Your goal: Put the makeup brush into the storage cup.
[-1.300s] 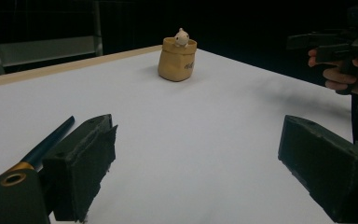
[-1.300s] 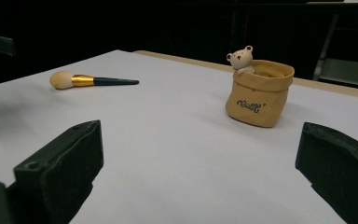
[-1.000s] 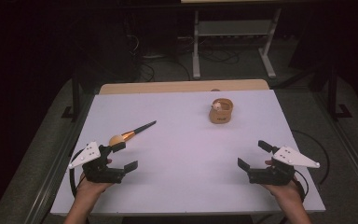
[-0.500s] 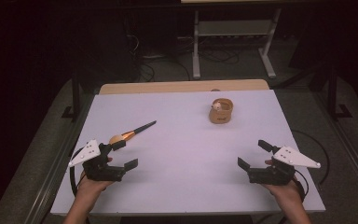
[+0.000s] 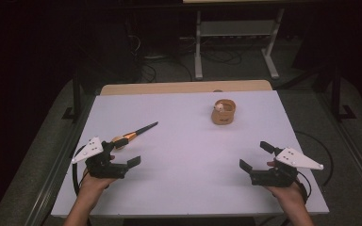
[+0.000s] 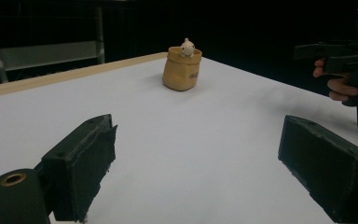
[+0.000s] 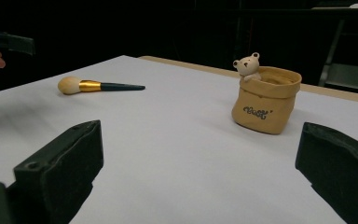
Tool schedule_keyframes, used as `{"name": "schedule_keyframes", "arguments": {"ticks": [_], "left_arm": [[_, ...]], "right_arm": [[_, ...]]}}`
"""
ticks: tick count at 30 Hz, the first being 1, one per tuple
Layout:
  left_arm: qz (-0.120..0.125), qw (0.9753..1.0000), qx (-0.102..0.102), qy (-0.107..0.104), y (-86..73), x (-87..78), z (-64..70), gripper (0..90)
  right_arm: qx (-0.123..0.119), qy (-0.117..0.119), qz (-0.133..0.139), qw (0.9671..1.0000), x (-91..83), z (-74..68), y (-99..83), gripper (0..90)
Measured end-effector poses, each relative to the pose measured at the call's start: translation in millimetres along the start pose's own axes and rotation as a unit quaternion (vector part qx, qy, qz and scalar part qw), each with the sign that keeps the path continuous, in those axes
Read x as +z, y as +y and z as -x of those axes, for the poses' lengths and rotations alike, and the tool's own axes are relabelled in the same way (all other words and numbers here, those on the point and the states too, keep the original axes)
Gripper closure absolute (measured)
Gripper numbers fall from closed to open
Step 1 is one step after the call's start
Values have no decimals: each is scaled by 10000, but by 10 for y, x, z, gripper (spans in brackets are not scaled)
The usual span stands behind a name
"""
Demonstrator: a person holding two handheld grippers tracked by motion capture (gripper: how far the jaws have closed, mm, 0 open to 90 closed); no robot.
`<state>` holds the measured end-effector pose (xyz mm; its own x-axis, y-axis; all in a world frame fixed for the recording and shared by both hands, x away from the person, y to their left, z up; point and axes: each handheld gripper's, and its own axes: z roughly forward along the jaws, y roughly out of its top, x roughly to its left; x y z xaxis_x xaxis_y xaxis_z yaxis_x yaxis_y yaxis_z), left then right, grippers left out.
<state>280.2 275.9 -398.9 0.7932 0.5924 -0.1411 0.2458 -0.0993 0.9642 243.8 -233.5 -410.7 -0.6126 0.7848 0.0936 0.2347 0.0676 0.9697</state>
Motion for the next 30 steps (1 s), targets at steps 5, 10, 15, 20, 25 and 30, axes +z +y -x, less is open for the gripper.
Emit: {"name": "schedule_keyframes", "arguments": {"ticks": [5, 10, 15, 20, 25, 30], "left_arm": [[15, 10000, -42, 9, 11, 15, -28, 103], [-42, 9999, -102, 46, 11, 40, -92, 104], [-80, 9999, -56, 81, 32, 46, -119, 104], [-40, 9999, 1, 106, 88, 58, -161, 104], [-13, 9999, 14, 132, 113, 64, -203, 105], [9, 9999, 53, 161, 136, 67, -234, 105]], "right_arm": [[-14, 1, -12, 10000, 10, -6, 3, 2], [-25, -11, 5, 10000, 0, -17, 9, 2], [-30, 0, -2, 10000, 11, -20, 7, 2], [-20, 14, -9, 10000, 7, -29, 6, 2], [-21, -1, 11, 10000, 6, -26, 5, 2], [-44, 1, 14, 10000, 3, -27, 6, 2]]}}
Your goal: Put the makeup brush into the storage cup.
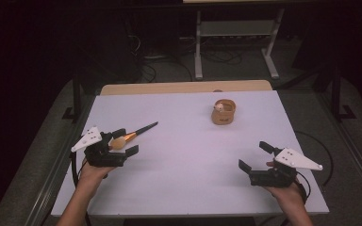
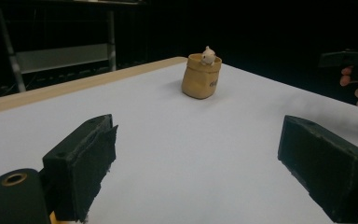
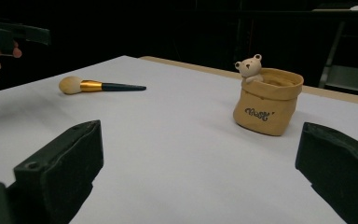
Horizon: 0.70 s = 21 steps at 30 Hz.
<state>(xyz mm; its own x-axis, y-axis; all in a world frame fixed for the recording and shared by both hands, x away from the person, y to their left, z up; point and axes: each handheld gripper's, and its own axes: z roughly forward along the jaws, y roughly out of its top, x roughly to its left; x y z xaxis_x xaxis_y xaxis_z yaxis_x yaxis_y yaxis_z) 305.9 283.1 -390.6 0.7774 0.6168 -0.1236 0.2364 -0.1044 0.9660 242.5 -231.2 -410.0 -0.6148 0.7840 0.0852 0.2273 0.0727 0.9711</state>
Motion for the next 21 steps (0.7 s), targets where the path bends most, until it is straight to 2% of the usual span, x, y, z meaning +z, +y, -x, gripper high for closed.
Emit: {"name": "schedule_keyframes", "arguments": {"ticks": [9, 21], "left_arm": [[121, 9999, 114, 4, 66, 6, -22, 106], [83, 9998, 181, 0, 92, 60, -61, 107]], "right_arm": [[12, -29, 31, 10000, -3, -1, 5, 2], [10, -30, 15, 10000, -5, -1, 1, 2]]}}
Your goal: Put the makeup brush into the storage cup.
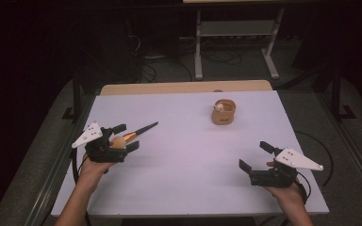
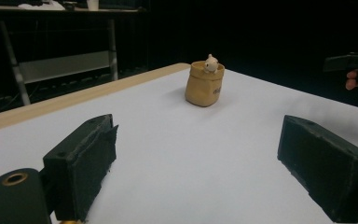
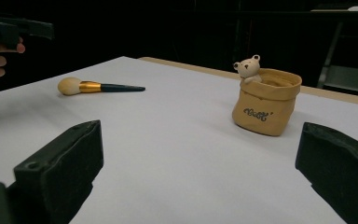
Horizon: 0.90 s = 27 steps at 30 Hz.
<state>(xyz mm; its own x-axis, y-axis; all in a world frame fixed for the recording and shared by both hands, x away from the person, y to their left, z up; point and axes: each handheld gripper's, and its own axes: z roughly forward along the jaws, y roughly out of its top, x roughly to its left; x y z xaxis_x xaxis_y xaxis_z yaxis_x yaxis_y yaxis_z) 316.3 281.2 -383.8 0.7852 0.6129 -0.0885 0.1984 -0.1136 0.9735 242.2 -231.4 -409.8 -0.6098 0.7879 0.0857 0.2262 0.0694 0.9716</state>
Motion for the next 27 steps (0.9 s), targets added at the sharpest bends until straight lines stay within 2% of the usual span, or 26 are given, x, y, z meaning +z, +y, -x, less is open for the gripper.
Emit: {"name": "schedule_keyframes", "arguments": {"ticks": [20, 23, 25, 27], "left_arm": [[26, 10000, 42, -52, 114, 97, -93, 107], [40, 10000, 24, -45, 127, 109, -114, 107], [128, 9999, -56, -48, 135, 129, -119, 107], [98, 9999, 11, -32, 143, 130, -141, 107]], "right_arm": [[12, 0, -6, 10000, -6, 4, -4, 2], [14, -3, -4, 10000, -7, 5, -5, 2], [19, -7, -6, 10000, -7, 5, -5, 2], [20, 0, -1, 10000, -6, 2, -6, 2]]}}
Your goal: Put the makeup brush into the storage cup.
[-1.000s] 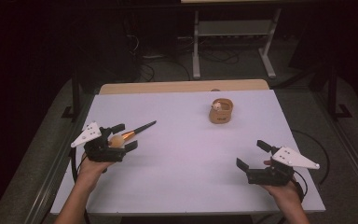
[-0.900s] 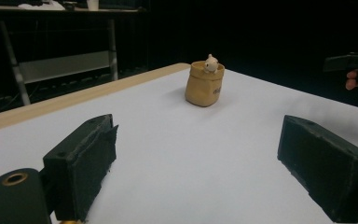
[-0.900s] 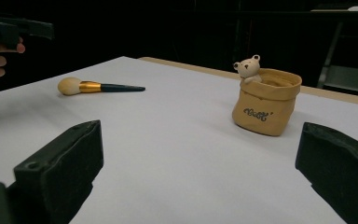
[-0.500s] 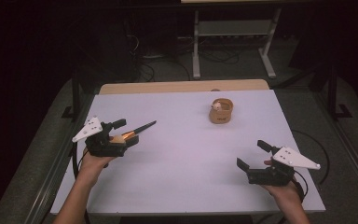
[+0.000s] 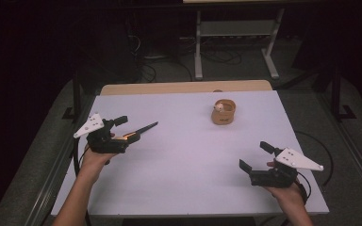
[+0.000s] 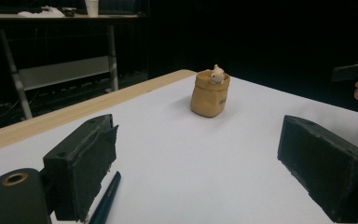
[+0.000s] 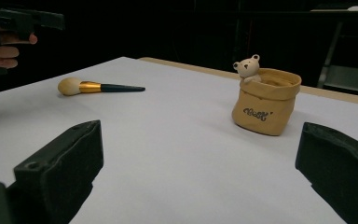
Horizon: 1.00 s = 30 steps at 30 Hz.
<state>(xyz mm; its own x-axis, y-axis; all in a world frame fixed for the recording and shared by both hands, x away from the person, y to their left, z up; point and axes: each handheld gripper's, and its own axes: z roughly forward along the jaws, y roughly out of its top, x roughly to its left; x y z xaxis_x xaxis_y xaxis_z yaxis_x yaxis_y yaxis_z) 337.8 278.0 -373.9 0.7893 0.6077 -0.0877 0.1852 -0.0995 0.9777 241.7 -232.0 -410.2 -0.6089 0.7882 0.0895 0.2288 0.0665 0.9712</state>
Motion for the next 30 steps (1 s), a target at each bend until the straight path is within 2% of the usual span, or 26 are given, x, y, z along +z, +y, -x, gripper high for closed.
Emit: {"name": "schedule_keyframes", "arguments": {"ticks": [3, 11, 14, 20, 25, 30], "left_arm": [[64, 10000, -63, 10, -2, 19, -20, 107], [62, 10000, -69, -33, 32, 65, -68, 107], [54, 10000, 0, -29, 52, 81, -87, 108], [31, 10000, 18, -17, 59, 112, -123, 124], [93, 9999, -62, -15, 52, 141, -140, 124], [42, 10000, -7, -6, 55, 165, -176, 125]], "right_arm": [[-10, 10, -9, 10000, 4, 2, -1, 2], [5, -9, 5, 10000, -1, 3, 0, 2], [4, -9, 13, 10000, -1, 6, -1, 2], [31, -16, 12, 10000, -7, 10, -2, 2], [24, -11, 12, 10000, -3, 12, -1, 2], [28, -9, 4, 10000, -6, 13, -3, 2]]}}
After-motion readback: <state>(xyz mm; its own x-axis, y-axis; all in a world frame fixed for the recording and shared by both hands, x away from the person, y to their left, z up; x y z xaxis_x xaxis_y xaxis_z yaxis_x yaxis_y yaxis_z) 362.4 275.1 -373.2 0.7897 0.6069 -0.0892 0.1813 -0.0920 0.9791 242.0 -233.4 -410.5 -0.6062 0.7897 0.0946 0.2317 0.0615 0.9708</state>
